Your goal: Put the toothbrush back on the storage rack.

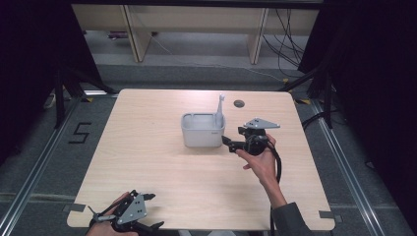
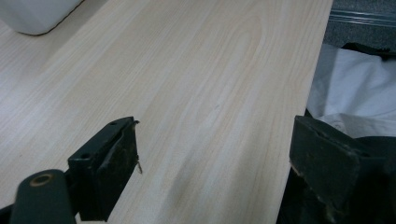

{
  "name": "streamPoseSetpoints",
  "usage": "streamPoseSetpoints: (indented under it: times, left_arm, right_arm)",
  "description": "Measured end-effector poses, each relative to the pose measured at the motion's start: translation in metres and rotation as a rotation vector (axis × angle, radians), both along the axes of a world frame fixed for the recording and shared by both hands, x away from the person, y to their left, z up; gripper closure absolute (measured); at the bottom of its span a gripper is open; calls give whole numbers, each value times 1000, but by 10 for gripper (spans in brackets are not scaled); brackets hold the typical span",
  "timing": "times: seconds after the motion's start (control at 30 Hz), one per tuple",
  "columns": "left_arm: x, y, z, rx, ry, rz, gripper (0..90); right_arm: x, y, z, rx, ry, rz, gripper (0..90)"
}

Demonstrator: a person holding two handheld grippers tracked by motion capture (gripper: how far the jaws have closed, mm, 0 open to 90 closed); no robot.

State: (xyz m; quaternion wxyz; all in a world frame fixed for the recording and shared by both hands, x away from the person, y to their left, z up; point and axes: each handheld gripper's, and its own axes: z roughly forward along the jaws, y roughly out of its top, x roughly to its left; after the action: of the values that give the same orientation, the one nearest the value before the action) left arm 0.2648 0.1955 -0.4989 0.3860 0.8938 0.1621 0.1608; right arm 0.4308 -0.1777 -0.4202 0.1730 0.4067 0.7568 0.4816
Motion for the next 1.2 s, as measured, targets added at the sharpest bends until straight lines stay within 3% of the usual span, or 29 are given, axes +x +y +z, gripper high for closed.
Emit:
streamPoseSetpoints:
  times: [0.03,0.07,0.1,0.13,0.17,0.2,0.23,0.3,0.33,0.37,0.4,0.43,0.47,0.53,0.57,0.63,0.67,0.7,0.77,0.8,0.87,0.93,1.03,1.1,1.13,1.2]
  left_arm:
    - [-1,-1,-1,-27,8,6,148]
    - [-1,-1,-1,-25,5,5,148]
    - [-1,-1,-1,-26,8,4,148]
    - [-1,-1,-1,-25,8,5,148]
    - [0,1,0,15,-7,-1,148]
    - [1,1,0,13,-8,-1,148]
    - [-1,-1,-1,-29,7,8,148]
    - [0,0,-1,-7,0,-5,148]
    - [-1,-1,-1,-21,16,-3,148]
    - [1,1,0,14,-5,-4,148]
    - [0,0,0,7,-6,0,148]
    - [-1,-1,-1,-32,15,-3,148]
    - [-1,-1,0,-22,14,-3,148]
    - [-1,-1,-1,-24,7,5,148]
    - [1,1,1,0,6,-10,148]
    - [-1,-1,-1,-27,15,-4,148]
    - [-1,-1,0,-22,14,-3,148]
    - [-1,-1,0,-24,14,-2,148]
    - [0,1,1,-2,7,-9,148]
    - [0,0,1,-3,7,-8,148]
    - [0,0,0,-11,1,-6,148]
    - [-1,-1,-2,-33,5,5,148]
    - [-1,-1,-1,-31,11,-6,148]
    - [0,0,-1,-9,-2,-4,148]
    - [-1,-1,-2,-30,5,5,148]
    - [-1,-1,-2,-31,4,4,148]
  right_arm:
    - [-1,0,0,-1,2,4,232]
    - [-2,-1,0,-2,-8,8,223]
    - [-5,0,0,23,26,-1,209]
    - [-5,-1,0,3,-6,9,198]
    - [-6,0,0,8,7,3,192]
    - [-8,0,1,9,10,10,189]
    - [-10,0,0,1,5,3,187]
    - [-13,1,0,8,13,16,187]
    - [-15,0,-1,-6,6,16,187]
    - [-16,2,-2,1,1,6,187]
    - [-18,2,-4,-10,9,13,187]
    - [-18,2,-5,-12,20,27,187]
    - [-20,4,-7,-3,18,19,187]
    - [-22,3,-9,-27,15,28,187]
    - [-23,4,-10,-29,23,40,188]
    - [-26,5,-13,-17,29,43,189]
    - [-26,4,-13,-44,14,43,188]
    - [-29,5,-14,-40,30,35,188]
    - [-30,5,-17,-35,31,43,189]
    - [-33,4,-16,-40,48,39,189]
    - [-34,2,-20,-59,24,52,190]
    - [-37,3,-22,-40,42,55,190]
    - [-40,1,-26,-101,23,55,191]
    - [-42,2,-29,-77,54,60,191]
    - [-42,1,-30,-102,30,60,192]
    - [-45,2,-33,-94,46,74,191]
